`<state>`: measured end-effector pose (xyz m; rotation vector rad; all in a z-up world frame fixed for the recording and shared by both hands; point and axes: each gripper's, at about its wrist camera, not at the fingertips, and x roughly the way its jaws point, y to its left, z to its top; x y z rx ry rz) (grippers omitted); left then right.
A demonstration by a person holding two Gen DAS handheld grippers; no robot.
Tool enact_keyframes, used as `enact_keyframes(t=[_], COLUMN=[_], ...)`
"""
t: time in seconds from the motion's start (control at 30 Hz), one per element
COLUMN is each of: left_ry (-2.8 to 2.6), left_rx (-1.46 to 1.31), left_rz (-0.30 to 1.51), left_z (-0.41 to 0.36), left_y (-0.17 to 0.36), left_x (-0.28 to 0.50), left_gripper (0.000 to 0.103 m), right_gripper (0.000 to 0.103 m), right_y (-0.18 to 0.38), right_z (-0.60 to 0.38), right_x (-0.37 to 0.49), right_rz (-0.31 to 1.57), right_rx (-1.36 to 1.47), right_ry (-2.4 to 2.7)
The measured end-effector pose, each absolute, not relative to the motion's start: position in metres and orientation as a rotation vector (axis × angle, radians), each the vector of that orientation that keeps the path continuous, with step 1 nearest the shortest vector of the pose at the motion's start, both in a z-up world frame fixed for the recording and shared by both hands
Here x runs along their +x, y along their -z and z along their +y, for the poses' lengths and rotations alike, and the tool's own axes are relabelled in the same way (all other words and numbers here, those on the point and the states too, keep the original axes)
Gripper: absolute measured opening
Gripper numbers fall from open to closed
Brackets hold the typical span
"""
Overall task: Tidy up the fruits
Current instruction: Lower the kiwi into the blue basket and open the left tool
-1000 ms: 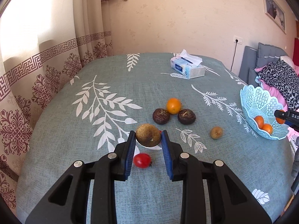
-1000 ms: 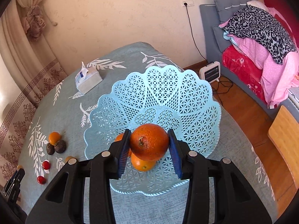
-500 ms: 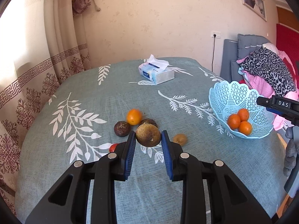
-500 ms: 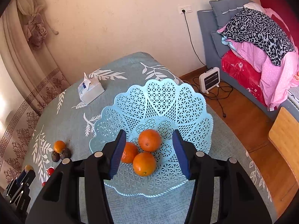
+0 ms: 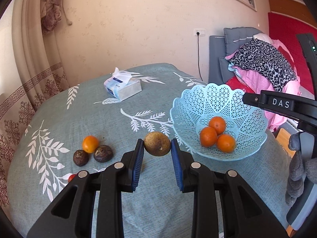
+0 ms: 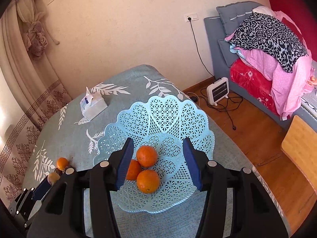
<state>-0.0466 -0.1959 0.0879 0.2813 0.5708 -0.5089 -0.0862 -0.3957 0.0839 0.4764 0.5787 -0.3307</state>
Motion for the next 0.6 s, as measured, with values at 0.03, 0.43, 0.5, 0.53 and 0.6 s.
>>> enact_keyframes(t=[0.03, 0.43, 0.5, 0.53, 0.6], left_ry=[0.517, 0.598, 0.605, 0.609, 0.615], left_rx=[0.285, 0.287, 0.287, 0.287, 0.289], left_rz=[0.570, 0.592, 0.602, 0.605, 0.610], left_z=[-0.201, -0.246, -0.251, -0.254, -0.258], left_y=[-0.087, -0.080, -0.078, -0.077, -0.076], left_x=[-0.046, -0.030, -0.027, -0.025, -0.025], left_gripper=[0.028, 0.028, 0.028, 0.028, 0.028], right_gripper=[0.053, 0.053, 0.053, 0.053, 0.053], right_y=[-0.084, -0.079, -0.078, -0.077, -0.076], right_z=[-0.397, -0.411, -0.412, -0.413, -0.413], right_x=[-0.086, -0.086, -0.085, -0.085, -0.084], right_rz=[0.578, 0.580, 0.583, 0.584, 0.586], right_rx=[0.479, 0.493, 0.495, 0.496, 0.497], right_ry=[0.333, 0.365, 0.367, 0.367, 0.367])
